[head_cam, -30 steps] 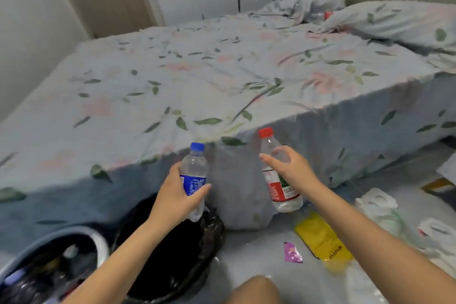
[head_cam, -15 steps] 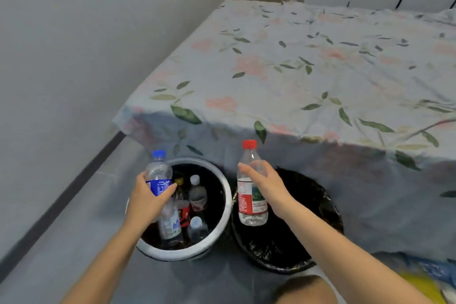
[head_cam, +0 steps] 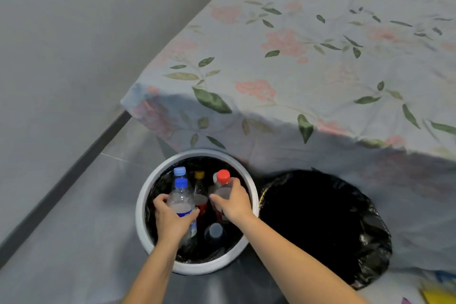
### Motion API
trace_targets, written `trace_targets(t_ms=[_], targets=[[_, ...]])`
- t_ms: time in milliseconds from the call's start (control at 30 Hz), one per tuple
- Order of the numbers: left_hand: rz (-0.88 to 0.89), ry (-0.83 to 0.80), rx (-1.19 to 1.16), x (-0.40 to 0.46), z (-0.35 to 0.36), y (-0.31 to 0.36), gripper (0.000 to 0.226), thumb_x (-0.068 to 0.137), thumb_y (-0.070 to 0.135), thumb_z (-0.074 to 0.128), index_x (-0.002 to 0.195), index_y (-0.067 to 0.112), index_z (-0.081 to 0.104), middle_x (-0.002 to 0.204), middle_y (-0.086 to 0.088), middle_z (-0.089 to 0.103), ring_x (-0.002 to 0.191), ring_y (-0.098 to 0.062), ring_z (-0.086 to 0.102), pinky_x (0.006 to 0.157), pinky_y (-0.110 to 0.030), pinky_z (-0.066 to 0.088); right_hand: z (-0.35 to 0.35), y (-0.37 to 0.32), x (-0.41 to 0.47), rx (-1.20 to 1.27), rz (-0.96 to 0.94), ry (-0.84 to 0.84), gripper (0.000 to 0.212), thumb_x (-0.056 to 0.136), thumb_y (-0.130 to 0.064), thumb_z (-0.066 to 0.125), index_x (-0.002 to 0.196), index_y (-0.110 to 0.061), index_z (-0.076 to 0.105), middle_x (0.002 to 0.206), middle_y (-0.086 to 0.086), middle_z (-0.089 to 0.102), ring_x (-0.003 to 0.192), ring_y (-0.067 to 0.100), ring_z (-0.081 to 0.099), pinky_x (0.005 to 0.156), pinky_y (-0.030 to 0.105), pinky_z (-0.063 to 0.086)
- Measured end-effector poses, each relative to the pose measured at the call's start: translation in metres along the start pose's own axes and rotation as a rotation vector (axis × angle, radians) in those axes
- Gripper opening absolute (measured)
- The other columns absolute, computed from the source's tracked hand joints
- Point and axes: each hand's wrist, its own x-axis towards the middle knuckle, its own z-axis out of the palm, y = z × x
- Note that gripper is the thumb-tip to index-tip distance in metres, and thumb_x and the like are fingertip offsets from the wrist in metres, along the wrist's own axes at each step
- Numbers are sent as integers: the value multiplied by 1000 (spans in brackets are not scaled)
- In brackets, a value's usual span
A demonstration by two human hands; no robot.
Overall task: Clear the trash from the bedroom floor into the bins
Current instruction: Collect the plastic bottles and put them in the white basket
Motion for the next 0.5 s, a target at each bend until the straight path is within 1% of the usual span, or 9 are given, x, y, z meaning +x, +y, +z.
trace_targets(t_ms=[100,167,300,367,433,500], targets=[[-27,0,-21,5,7,-1,81,61,11,89,118,15,32,109,-5,47,93,-22,51,78,-30,40,8,8,12,-138,119,-137,66,83,-31,71,133,-6,36,133,16,48,123,30,50,97,31,41],[-44,9,-30,9,11,0,79,62,10,89,117,16,32,107,-6,49,90,-22,52,74,-30,40,15,11,17,-169,189,-201,70,85,-33,69,136,-4,31,138,18,44,127,33,47,101,34,40],[-109,21,-36,11,13,-1,81,61,8,89,119,16,32,105,-6,52,89,-23,54,73,-31,41,17,11,22,-139,257,-219,80,85,-38,68,141,-3,23,141,19,43,129,34,46,102,35,40],[-139,15,-25,10,12,0,80,59,8,90,112,17,31,103,-7,54,90,-26,57,73,-32,42,14,7,23,-119,288,-232,89,84,-43,68,144,2,19,144,19,42,132,32,44,103,33,39],[-153,14,-6,9,9,7,83,56,14,92,112,14,30,108,-12,53,97,-31,59,76,-35,45,8,1,22,-97,282,-227,95,83,-47,68,144,6,18,146,20,41,134,32,42,105,31,37],[-111,29,45,8,5,19,93,55,21,94,122,7,32,123,-18,50,111,-34,56,91,-41,48,-2,-5,21,-64,229,-169,90,83,-46,67,141,7,25,143,20,44,132,31,44,103,29,38]])
